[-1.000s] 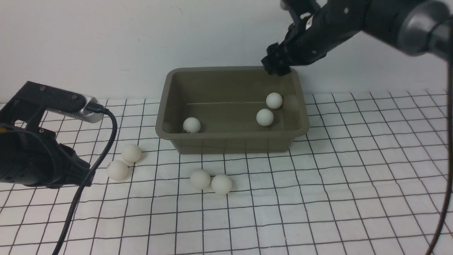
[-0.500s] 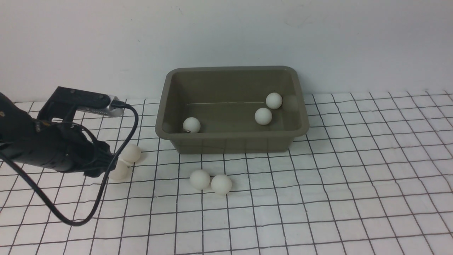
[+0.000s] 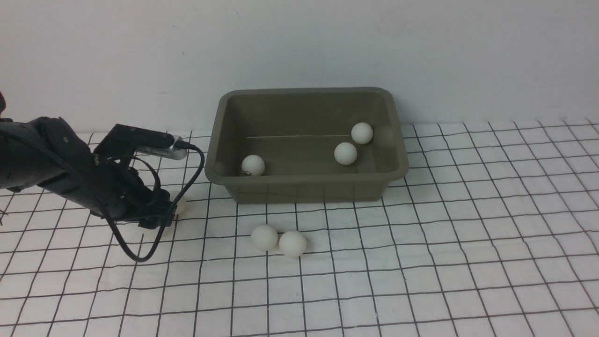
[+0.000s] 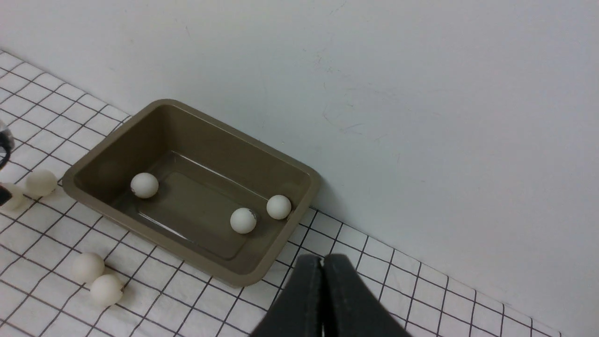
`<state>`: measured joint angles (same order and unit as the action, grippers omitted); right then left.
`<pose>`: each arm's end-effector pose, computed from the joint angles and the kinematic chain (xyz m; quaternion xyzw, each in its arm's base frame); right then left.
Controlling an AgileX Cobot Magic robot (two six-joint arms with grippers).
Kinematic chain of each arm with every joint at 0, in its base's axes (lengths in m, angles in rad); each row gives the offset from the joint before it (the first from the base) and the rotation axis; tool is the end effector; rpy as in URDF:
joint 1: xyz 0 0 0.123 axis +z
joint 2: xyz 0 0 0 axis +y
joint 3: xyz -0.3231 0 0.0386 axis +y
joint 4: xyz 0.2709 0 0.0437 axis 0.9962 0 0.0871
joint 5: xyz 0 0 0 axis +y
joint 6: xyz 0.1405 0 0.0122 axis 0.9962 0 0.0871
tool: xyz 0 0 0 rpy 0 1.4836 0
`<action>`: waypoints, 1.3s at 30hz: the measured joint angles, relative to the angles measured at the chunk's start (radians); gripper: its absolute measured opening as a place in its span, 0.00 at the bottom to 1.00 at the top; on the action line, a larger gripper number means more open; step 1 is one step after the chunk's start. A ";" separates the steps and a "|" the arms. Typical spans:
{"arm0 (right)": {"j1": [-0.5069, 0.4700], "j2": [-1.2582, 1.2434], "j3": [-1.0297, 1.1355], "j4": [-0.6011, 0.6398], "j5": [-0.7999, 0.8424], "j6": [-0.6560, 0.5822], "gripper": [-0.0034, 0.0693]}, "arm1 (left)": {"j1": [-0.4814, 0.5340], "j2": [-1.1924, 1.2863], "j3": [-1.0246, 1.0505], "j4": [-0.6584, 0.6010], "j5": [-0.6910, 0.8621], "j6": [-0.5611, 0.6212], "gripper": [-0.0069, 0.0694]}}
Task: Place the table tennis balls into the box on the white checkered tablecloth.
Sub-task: 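Reach for and grasp a ping pong ball on the table beside the basket, then drop the ball into the bin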
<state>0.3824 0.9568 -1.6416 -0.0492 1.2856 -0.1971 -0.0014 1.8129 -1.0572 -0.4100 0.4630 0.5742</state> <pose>0.1419 0.0499 0.5453 -0.2410 0.8290 0.0229 0.5042 0.4052 -0.0257 0.1499 0.1198 0.9611 -0.0629 0.2409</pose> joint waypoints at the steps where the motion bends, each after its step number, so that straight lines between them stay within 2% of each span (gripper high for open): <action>1: 0.000 -0.023 0.025 0.000 0.003 0.003 0.03 | 0.000 0.009 -0.005 -0.001 0.000 0.000 0.72; 11: 0.000 -0.186 0.137 0.000 0.008 0.049 0.03 | 0.000 0.093 -0.030 -0.002 -0.022 0.004 0.75; 13: 0.000 -0.195 0.137 0.000 0.008 0.056 0.03 | 0.000 0.110 -0.040 -0.002 -0.025 -0.001 0.71; 16: 0.000 -0.197 0.138 0.000 0.008 0.067 0.03 | 0.000 0.122 -0.049 -0.002 -0.012 -0.002 0.56; 20: 0.000 -0.197 0.138 -0.010 0.008 0.070 0.03 | 0.000 0.113 -0.062 -0.002 0.091 -0.009 0.54; 23: 0.000 -0.197 0.138 -0.061 0.008 0.070 0.03 | 0.000 0.073 -0.062 0.000 0.195 -0.025 0.54; 28: 0.000 -0.197 0.138 -0.135 0.008 0.070 0.03 | -0.002 -0.101 -0.062 -0.001 0.290 -0.047 0.54; 33: 0.000 -0.197 0.138 -0.138 0.008 0.074 0.02 | -0.062 -0.250 -0.069 -0.079 0.182 -0.022 0.54; 39: 0.000 -0.197 0.141 -0.130 0.008 0.093 0.02 | -0.189 -0.163 -0.171 -0.140 0.075 0.037 0.54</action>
<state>0.3824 0.7595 -1.5004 -0.1795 1.2938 -0.1040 -0.1907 1.6497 -1.2281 -0.5500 0.5382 0.6115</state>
